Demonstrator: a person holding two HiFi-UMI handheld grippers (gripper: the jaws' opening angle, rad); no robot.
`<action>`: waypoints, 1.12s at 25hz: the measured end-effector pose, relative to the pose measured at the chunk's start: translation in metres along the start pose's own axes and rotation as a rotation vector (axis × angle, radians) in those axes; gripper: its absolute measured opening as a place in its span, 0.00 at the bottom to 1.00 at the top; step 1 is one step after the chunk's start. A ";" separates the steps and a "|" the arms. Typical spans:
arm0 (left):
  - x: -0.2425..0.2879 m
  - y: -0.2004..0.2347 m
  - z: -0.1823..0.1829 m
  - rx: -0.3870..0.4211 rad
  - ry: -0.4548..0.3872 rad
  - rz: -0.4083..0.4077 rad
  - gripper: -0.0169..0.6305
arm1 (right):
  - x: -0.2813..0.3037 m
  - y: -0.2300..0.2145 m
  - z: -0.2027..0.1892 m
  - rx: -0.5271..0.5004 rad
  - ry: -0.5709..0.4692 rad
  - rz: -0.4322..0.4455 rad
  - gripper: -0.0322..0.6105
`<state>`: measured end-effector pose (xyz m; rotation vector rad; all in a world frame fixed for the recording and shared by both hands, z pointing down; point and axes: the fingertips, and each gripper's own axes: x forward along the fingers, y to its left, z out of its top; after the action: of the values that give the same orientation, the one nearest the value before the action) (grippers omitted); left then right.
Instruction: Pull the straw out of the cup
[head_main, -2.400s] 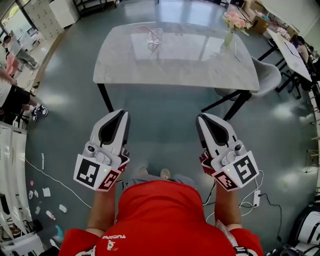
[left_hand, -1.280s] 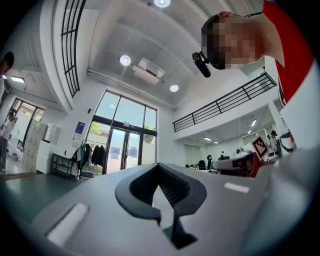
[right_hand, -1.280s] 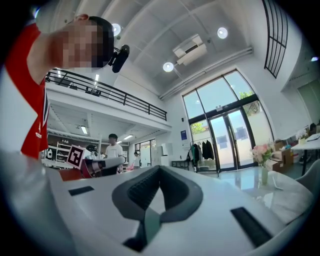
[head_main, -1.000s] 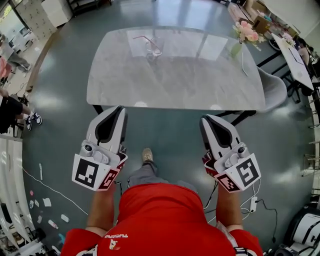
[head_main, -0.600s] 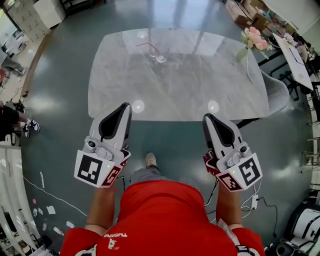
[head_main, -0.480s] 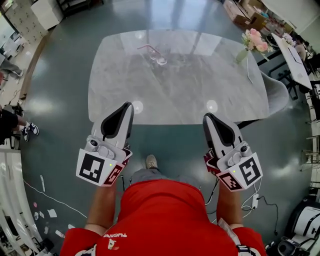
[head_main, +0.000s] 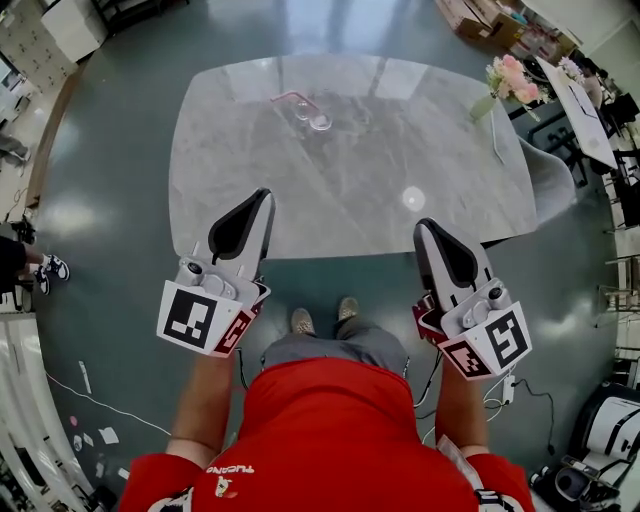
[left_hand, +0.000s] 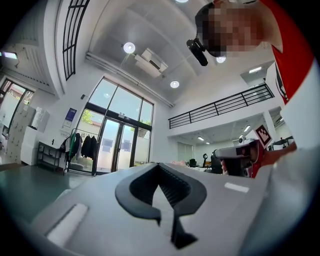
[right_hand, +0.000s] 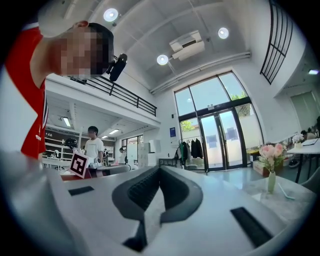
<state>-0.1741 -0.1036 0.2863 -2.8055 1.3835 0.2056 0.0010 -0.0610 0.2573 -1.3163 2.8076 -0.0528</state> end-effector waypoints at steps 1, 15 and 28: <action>0.002 0.002 -0.001 -0.003 0.001 0.002 0.03 | 0.002 -0.001 -0.001 0.000 0.003 -0.001 0.05; 0.042 0.030 -0.025 -0.011 0.045 0.093 0.03 | 0.051 -0.048 -0.004 0.010 -0.014 0.072 0.05; 0.130 0.058 -0.060 -0.030 0.085 0.218 0.03 | 0.098 -0.139 -0.003 0.009 -0.028 0.165 0.05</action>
<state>-0.1344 -0.2453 0.3330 -2.7124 1.7202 0.1100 0.0448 -0.2247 0.2647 -1.0699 2.8765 -0.0415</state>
